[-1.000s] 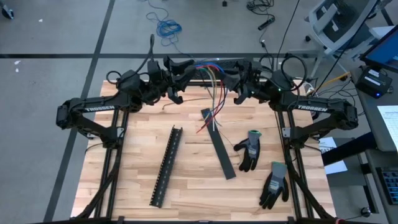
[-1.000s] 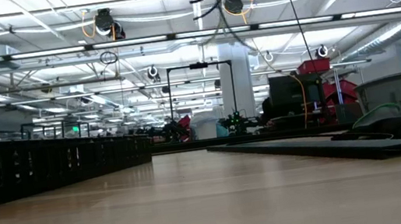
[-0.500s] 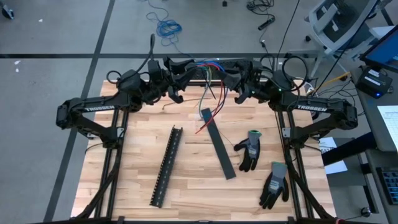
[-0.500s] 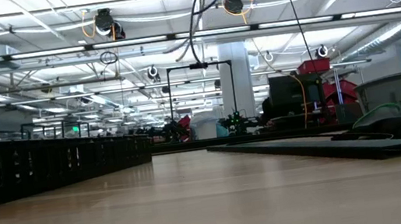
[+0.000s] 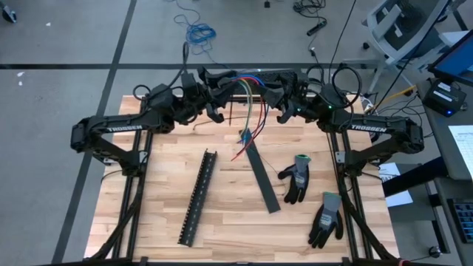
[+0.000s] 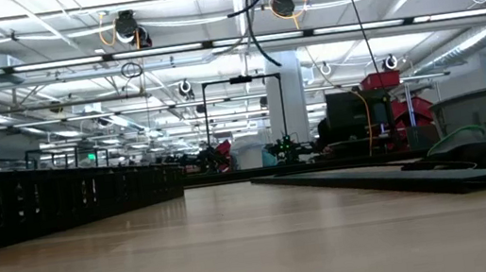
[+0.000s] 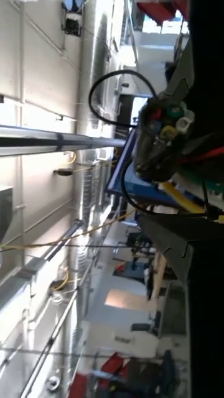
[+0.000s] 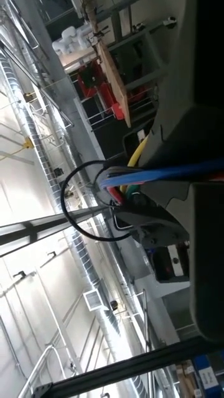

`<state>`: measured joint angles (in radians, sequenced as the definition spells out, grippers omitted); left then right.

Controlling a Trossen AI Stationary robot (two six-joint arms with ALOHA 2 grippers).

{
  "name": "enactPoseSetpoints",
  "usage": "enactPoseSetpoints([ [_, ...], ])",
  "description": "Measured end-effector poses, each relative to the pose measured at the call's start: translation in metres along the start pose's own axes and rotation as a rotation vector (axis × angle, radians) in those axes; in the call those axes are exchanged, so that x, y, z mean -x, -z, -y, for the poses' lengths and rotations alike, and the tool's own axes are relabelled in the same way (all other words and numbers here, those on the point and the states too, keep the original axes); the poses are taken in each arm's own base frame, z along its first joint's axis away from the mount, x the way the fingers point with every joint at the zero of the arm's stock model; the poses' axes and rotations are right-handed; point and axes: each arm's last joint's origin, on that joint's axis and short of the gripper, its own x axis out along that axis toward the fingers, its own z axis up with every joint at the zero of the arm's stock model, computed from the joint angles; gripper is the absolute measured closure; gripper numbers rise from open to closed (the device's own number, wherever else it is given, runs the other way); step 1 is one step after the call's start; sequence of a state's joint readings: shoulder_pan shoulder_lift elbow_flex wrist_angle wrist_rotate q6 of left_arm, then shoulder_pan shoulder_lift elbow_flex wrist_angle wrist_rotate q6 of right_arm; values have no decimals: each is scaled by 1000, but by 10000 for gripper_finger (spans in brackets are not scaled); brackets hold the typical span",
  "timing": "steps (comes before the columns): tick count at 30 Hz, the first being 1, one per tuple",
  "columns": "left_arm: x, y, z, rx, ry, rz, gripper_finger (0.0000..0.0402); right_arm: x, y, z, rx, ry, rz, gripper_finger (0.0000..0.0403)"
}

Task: Ziptie cables
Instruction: Wrap the black zip tie on the cables

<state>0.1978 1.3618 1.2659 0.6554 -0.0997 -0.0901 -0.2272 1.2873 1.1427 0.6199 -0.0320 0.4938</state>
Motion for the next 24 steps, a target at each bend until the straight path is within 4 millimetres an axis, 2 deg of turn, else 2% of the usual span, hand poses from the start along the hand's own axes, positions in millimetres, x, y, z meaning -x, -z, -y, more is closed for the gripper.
enactPoseSetpoints([
  [13,0,0,0,-18,-14,-9,221,0,-1,0,5,-4,10,403],
  [24,0,-1,0,62,-8,-2,221,0,-3,1,9,-2,24,403],
])
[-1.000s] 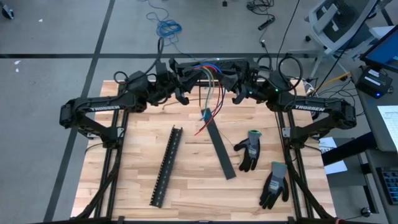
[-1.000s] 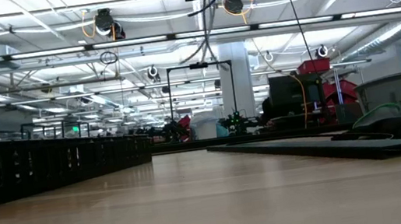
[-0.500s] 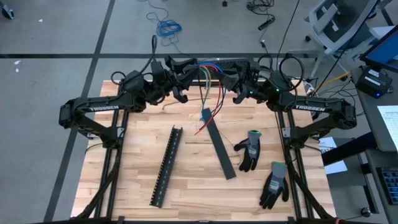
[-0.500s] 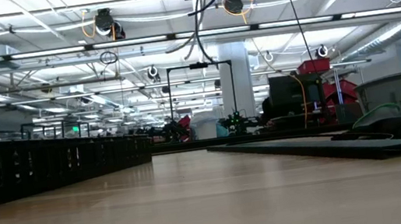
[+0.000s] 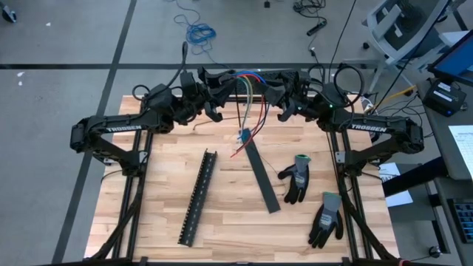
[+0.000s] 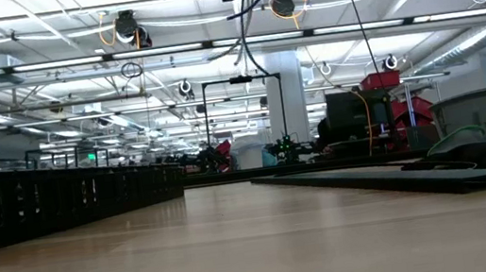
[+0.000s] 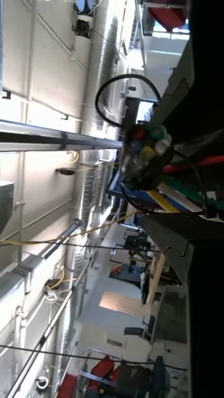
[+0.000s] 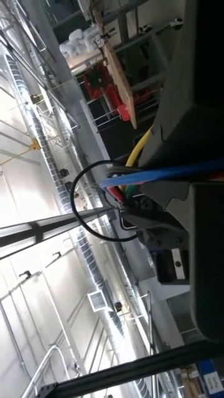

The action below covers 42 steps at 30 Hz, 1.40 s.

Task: Ziptie cables
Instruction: Wrap the black zip tie on the cables

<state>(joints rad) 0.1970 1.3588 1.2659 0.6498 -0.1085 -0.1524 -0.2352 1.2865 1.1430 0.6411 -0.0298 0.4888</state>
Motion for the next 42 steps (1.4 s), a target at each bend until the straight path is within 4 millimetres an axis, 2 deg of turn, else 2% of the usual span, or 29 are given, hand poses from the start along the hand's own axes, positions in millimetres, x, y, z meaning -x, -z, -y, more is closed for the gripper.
enactPoseSetpoints([
  [17,-2,5,0,5,0,0,221,-3,10,-6,-72,-23,-31,403],
  [22,-6,15,-1,50,16,-23,221,-8,21,-2,-116,-36,-64,403],
  [26,-12,19,1,52,45,-33,221,-10,22,-1,-119,-66,-43,403],
  [36,-17,5,5,55,93,6,221,-10,21,-2,-115,-76,-30,403],
  [42,-17,5,6,60,134,-2,221,-10,21,-1,-97,-70,-36,403],
])
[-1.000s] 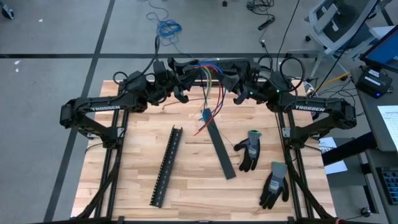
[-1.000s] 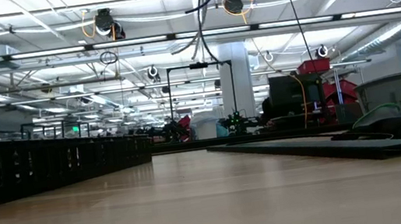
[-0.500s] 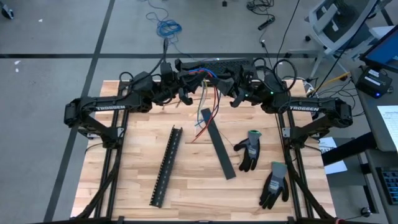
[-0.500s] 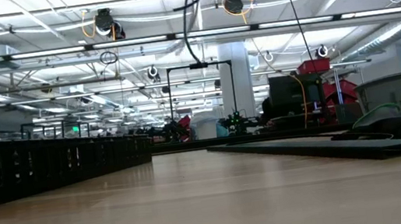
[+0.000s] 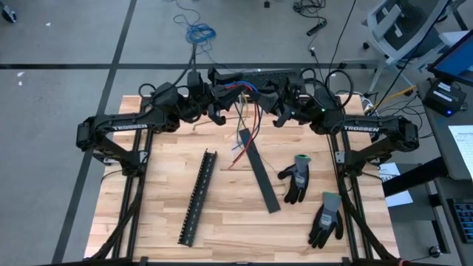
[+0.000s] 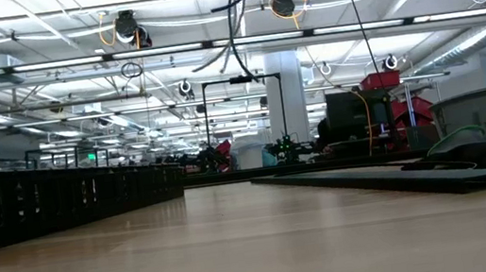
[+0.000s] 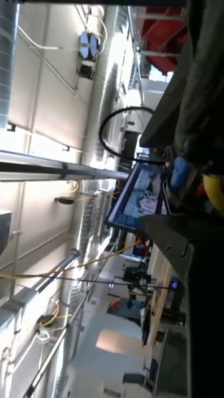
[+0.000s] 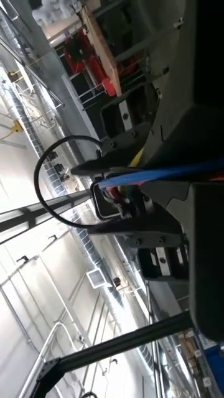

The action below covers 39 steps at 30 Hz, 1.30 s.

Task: Ziptie cables
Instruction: Wrap the black zip tie on the cables

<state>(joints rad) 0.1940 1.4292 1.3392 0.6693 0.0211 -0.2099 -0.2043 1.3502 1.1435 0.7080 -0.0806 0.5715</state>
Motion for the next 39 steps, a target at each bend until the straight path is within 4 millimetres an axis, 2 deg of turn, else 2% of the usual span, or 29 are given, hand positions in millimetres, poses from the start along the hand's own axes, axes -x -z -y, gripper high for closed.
enactPoseSetpoints([
  [3,1,3,0,14,2,-47,221,0,-1,1,15,4,2,403],
  [6,5,1,0,-61,-20,-108,221,0,-2,3,17,8,4,403],
  [14,13,-25,3,-118,-52,-36,221,1,-3,5,22,17,7,403],
  [22,16,-12,0,-151,-95,-189,221,1,-4,6,22,19,9,403],
  [27,16,-14,-1,-220,-142,-173,221,1,-4,6,22,19,10,403],
  [39,30,-43,4,-261,-184,-134,221,4,-15,10,44,32,37,403],
])
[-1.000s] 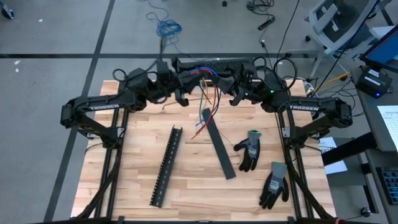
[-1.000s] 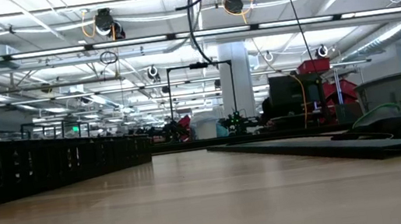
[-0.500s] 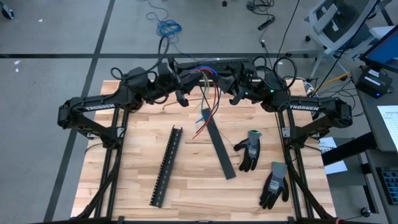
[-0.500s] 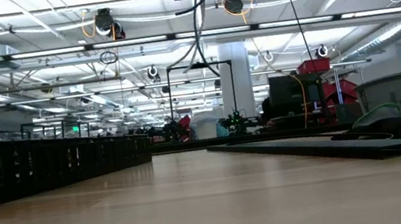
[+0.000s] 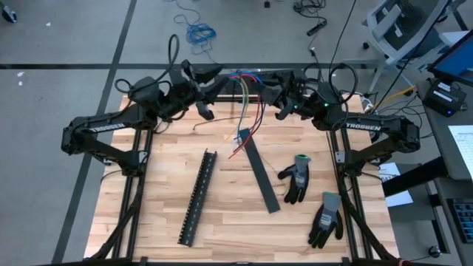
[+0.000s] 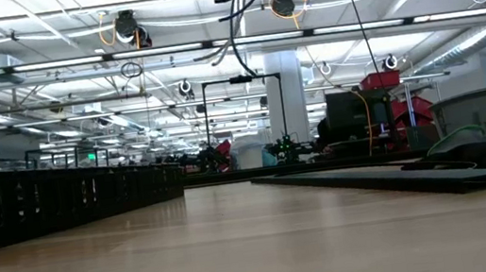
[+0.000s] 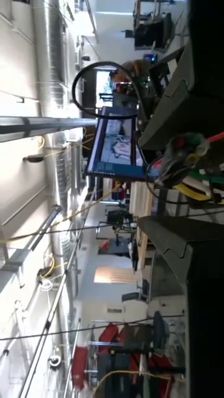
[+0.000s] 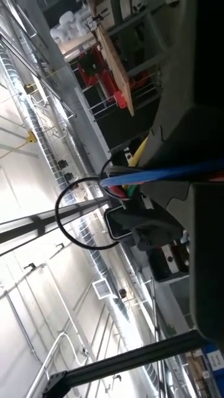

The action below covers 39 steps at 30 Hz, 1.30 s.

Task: Ziptie cables
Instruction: Wrap the black zip tie on the cables

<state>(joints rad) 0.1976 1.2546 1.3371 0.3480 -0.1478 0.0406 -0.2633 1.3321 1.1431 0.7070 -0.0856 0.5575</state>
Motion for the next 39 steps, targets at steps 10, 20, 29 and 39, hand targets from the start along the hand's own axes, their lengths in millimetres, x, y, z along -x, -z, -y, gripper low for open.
enactPoseSetpoints([
  [10,-9,17,2,-2,3,-66,221,0,-1,1,-20,-15,-8,403],
  [20,-7,13,0,-7,-16,-43,221,0,-1,1,-24,-14,-8,403],
  [29,-8,12,0,-27,-17,-28,235,0,-1,1,-23,-14,-8,403],
  [39,-7,11,0,-32,-18,-24,338,0,-1,1,-23,-13,-9,403],
])
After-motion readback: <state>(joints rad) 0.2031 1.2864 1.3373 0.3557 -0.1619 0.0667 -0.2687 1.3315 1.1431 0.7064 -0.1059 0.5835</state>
